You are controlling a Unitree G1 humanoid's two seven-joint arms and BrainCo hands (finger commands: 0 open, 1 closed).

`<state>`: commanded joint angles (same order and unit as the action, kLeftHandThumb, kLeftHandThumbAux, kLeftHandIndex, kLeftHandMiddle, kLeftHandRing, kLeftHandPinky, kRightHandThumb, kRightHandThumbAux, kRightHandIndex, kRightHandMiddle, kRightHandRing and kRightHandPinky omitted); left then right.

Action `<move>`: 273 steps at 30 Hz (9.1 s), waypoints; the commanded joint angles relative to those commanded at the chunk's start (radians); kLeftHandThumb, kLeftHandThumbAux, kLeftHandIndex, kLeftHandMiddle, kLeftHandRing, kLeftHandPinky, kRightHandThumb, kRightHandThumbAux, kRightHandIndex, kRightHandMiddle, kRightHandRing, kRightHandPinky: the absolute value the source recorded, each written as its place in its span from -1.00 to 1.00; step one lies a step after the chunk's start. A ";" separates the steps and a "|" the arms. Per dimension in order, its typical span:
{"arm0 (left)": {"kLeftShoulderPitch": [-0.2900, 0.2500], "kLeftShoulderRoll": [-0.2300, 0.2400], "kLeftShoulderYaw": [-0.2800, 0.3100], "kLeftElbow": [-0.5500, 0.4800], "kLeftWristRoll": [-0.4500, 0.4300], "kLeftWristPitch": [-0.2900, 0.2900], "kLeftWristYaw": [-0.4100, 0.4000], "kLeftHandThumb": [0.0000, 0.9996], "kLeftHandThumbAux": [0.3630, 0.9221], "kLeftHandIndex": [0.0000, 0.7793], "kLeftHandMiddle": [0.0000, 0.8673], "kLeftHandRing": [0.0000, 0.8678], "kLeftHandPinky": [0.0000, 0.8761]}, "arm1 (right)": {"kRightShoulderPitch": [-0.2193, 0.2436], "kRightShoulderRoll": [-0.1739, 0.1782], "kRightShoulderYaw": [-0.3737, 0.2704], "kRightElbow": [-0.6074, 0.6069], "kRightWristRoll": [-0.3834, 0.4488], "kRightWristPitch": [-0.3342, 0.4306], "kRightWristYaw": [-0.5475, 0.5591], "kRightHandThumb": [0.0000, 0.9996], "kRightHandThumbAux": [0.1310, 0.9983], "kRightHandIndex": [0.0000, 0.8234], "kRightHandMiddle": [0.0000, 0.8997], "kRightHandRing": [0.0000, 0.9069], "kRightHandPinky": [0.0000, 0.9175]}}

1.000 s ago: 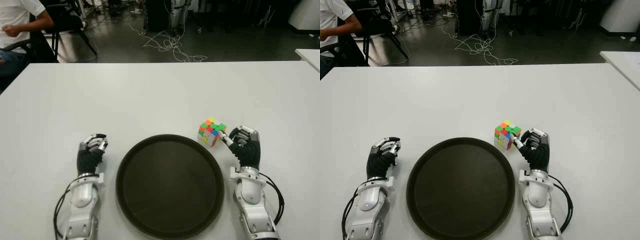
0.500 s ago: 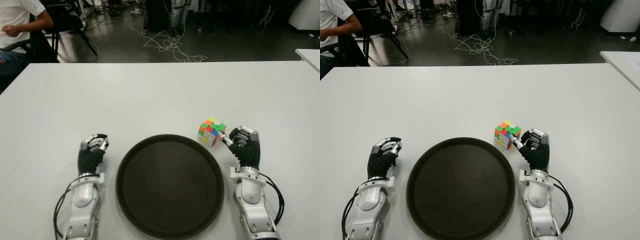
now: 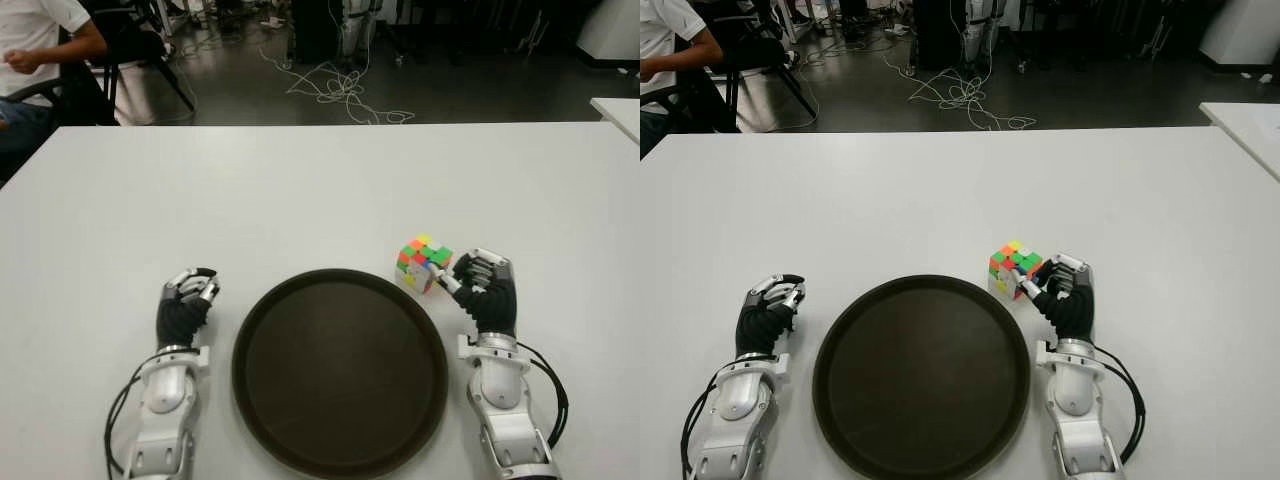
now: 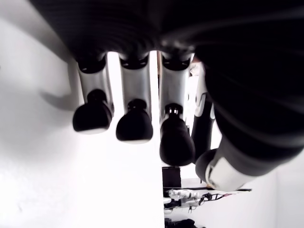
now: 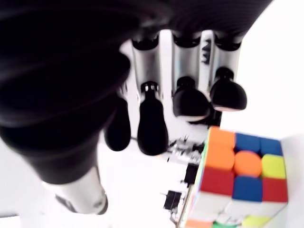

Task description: Pick up the Rubik's Cube and put it in the plate

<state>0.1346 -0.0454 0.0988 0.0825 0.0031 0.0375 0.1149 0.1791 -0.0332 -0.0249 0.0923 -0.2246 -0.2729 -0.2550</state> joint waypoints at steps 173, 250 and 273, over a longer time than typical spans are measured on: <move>0.020 -0.059 -0.001 0.035 -0.006 -0.099 0.031 0.42 0.22 0.14 0.83 0.89 0.88 | -0.533 -0.271 0.296 -0.073 -0.591 0.618 0.479 -1.00 0.73 -0.59 -0.59 -0.53 -0.45; 0.034 -0.052 -0.013 -0.013 -0.006 -0.053 0.026 0.42 0.22 0.14 0.83 0.90 0.89 | -0.503 -0.277 0.388 -0.098 -0.555 0.704 0.563 -1.00 0.78 -0.48 -0.54 -0.48 -0.37; 0.026 -0.066 0.005 0.030 -0.035 -0.126 0.020 0.42 0.22 0.14 0.82 0.89 0.88 | -0.509 -0.281 0.414 -0.105 -0.568 0.773 0.588 -1.00 0.69 -0.56 -0.57 -0.50 -0.42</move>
<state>0.1607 -0.1118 0.1042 0.1121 -0.0317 -0.0885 0.1353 -0.3294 -0.3144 0.3888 -0.0131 -0.7930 0.4999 0.3331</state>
